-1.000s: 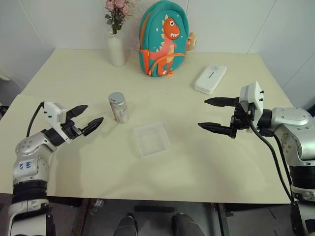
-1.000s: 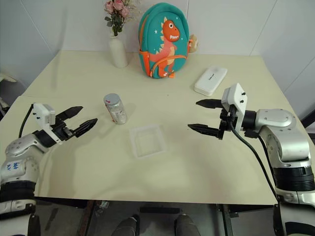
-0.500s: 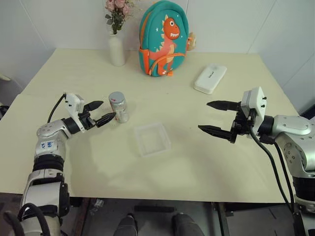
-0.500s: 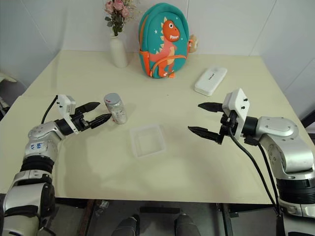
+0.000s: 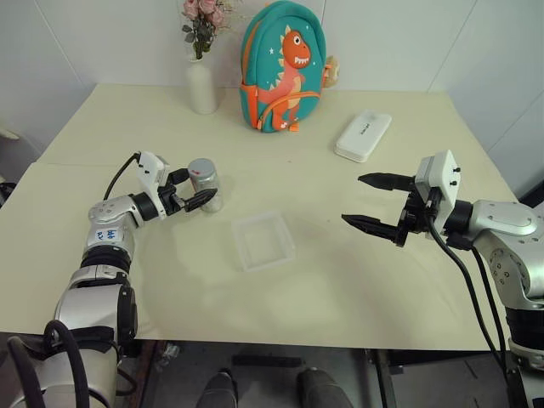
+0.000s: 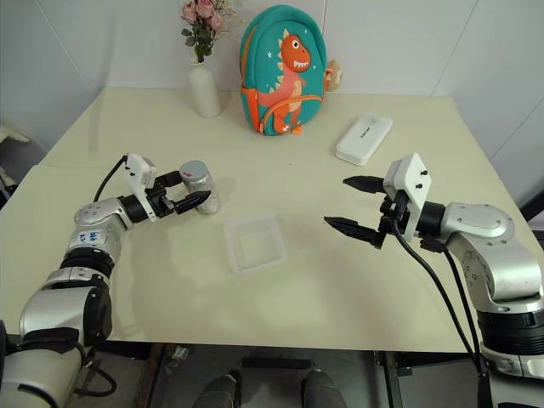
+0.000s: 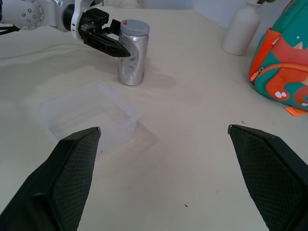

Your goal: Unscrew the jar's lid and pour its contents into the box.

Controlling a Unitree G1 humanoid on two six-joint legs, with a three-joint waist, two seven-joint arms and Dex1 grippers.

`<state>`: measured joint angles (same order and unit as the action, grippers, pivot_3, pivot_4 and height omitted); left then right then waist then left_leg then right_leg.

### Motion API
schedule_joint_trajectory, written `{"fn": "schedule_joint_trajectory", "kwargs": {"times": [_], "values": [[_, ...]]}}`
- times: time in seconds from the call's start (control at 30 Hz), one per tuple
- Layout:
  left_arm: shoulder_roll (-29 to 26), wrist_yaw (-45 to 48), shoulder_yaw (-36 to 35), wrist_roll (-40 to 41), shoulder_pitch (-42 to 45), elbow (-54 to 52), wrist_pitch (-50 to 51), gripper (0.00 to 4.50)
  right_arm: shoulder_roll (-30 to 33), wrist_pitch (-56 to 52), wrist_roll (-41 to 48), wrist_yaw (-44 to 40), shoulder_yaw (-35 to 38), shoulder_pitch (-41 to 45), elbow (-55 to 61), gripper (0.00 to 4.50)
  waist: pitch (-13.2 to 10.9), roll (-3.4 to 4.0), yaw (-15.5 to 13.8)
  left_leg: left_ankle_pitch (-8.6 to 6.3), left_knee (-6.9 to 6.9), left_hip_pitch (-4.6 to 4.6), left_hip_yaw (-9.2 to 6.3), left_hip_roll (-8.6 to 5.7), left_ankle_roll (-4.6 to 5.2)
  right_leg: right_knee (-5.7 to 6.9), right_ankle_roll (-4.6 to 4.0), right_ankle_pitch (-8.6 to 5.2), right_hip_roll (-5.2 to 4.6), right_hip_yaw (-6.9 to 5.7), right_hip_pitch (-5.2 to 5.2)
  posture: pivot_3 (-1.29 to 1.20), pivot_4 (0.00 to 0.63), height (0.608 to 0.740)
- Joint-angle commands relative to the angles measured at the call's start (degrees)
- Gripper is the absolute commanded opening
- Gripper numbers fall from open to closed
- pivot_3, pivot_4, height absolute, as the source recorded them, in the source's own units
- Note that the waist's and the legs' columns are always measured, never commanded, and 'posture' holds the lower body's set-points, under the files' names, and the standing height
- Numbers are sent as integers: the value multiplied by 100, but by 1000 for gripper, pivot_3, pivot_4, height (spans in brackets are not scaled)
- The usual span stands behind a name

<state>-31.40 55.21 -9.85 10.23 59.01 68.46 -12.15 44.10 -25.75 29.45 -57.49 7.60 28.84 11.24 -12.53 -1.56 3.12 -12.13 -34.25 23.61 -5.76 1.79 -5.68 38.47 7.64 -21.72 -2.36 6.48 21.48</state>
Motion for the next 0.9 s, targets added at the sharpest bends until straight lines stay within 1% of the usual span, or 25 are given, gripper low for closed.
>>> {"fn": "schedule_joint_trajectory", "kwargs": {"times": [0.03,0.13,0.27,0.3,0.33,0.37,0.57,0.8,0.87,0.9], "values": [[54,4,104,-200,197,77,-162,4500,20,101,24,56,112,53,144,4470,0,0,-7,0,0,0,0,0,0,0,0,0,0,0,0,0,150,740],[70,43,102,-262,208,128,-213,3930,11,71,58,111,138,67,180,4500,0,0,-3,0,0,0,0,0,0,1,0,0,0,0,0,0,150,740],[67,13,111,-347,211,170,-239,2650,57,48,119,74,160,22,225,4500,0,0,3,1,1,0,0,0,1,4,0,0,1,0,1,0,150,740],[65,17,109,-359,210,172,-244,2433,56,45,128,76,165,23,223,4500,0,0,1,1,0,0,0,0,1,4,0,0,1,0,1,0,150,740],[49,2,87,-357,212,173,-246,2091,45,46,143,81,172,39,214,4500,0,0,-2,1,0,0,0,0,1,4,0,0,1,0,1,0,150,740],[37,-10,70,-355,215,174,-248,1988,37,47,156,85,177,50,208,4500,0,0,-3,1,-1,0,0,0,0,5,0,0,1,0,1,0,150,740],[-119,45,-225,-126,361,16,-220,1988,-51,-26,454,77,246,167,170,4500,0,0,3,2,-2,0,-1,0,0,8,0,0,1,0,1,0,150,740],[-231,886,-320,190,344,-635,160,1988,-92,-242,1139,-168,408,95,317,4500,0,0,-10,3,0,2,0,0,-1,5,0,0,1,-1,1,0,150,740],[-276,1191,-272,259,267,-985,322,1988,-150,-311,1333,-200,435,124,323,4500,0,0,-10,3,-1,3,-2,0,-2,6,0,0,1,-2,1,0,150,740],[-307,1430,-230,350,171,-1339,514,1988,-224,-333,1449,-182,432,158,355,4500,0,0,-6,5,0,4,-4,1,-5,6,0,0,1,-5,1,0,150,740]]}}
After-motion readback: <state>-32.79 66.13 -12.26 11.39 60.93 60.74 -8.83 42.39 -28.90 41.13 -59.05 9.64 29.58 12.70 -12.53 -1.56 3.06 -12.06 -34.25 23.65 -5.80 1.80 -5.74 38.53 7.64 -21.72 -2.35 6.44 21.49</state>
